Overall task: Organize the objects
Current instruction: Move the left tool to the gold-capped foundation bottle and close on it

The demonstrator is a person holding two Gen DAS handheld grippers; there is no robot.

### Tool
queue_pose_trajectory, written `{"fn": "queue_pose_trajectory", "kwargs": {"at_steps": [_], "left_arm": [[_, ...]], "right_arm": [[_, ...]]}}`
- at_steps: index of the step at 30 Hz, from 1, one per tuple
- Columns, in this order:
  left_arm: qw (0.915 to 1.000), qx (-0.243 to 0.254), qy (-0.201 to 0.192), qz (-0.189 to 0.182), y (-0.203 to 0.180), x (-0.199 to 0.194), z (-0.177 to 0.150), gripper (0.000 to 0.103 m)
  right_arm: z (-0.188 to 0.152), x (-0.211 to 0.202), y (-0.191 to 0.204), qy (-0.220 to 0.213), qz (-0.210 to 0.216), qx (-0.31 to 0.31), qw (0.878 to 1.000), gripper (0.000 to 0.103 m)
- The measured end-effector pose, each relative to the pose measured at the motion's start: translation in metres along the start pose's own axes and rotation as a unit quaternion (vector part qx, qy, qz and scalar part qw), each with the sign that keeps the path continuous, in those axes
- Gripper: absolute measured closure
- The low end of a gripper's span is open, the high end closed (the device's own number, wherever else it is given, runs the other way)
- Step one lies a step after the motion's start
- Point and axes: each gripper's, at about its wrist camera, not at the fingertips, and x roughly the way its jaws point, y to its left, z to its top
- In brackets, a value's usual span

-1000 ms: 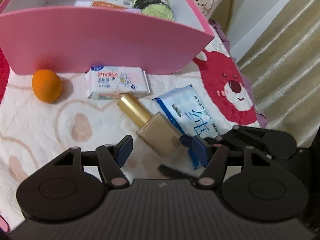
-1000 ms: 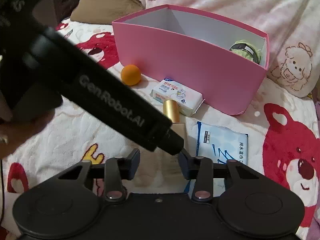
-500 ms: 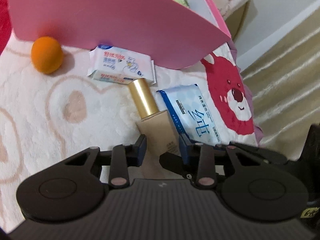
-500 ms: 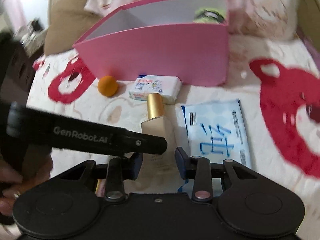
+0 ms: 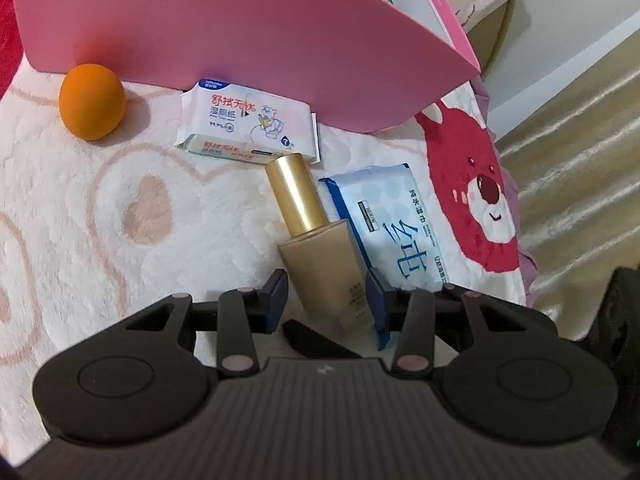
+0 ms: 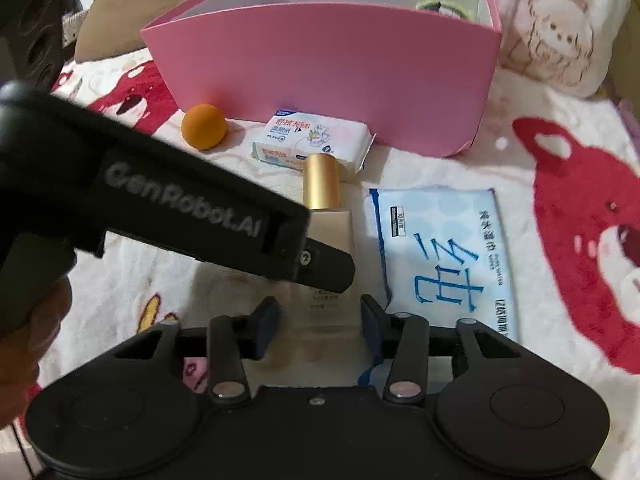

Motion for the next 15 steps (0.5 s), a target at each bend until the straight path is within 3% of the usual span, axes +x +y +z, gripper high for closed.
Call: {"fn": "queue_pose_trajectory", "kwargs": {"at_steps": [1, 2, 3, 5, 8, 10, 12, 15], "left_arm": [[1.0000, 0.006, 0.000, 0.003, -0.002, 0.000, 0.000, 0.063], [0.9999, 0.011, -0.001, 0.003, -0.003, -0.001, 0.000, 0.065], [0.9999, 0.016, -0.003, 0.003, -0.005, -0.001, 0.000, 0.066], [0.9997, 0.024, 0.000, 0.007, -0.008, -0.002, -0.001, 0.069], [0.9996, 0.026, 0.001, 0.011, -0.009, -0.006, -0.002, 0.073], [0.9996, 0.025, 0.000, 0.013, -0.007, -0.013, -0.001, 0.078], [0.9990, 0.036, -0.005, 0.026, -0.005, -0.020, -0.001, 0.079], [0.9994, 0.029, -0.005, 0.017, 0.002, -0.026, 0.000, 0.079]], "right_arm": [[0.000, 0.001, -0.001, -0.001, 0.007, 0.002, 1.000, 0.046], [0.000, 0.001, -0.002, -0.001, 0.015, 0.004, 1.000, 0.037], [0.001, 0.002, -0.001, 0.002, 0.032, 0.005, 0.999, 0.017], [0.000, 0.009, 0.004, 0.005, 0.061, -0.013, 0.998, 0.000], [-0.006, 0.010, 0.017, -0.011, 0.030, -0.036, 0.999, 0.000], [-0.006, 0.007, 0.016, -0.009, 0.028, -0.028, 0.999, 0.000], [-0.005, 0.004, 0.014, 0.000, 0.031, -0.030, 0.999, 0.001], [-0.003, -0.002, 0.009, -0.002, 0.029, -0.010, 1.000, 0.006]]}}
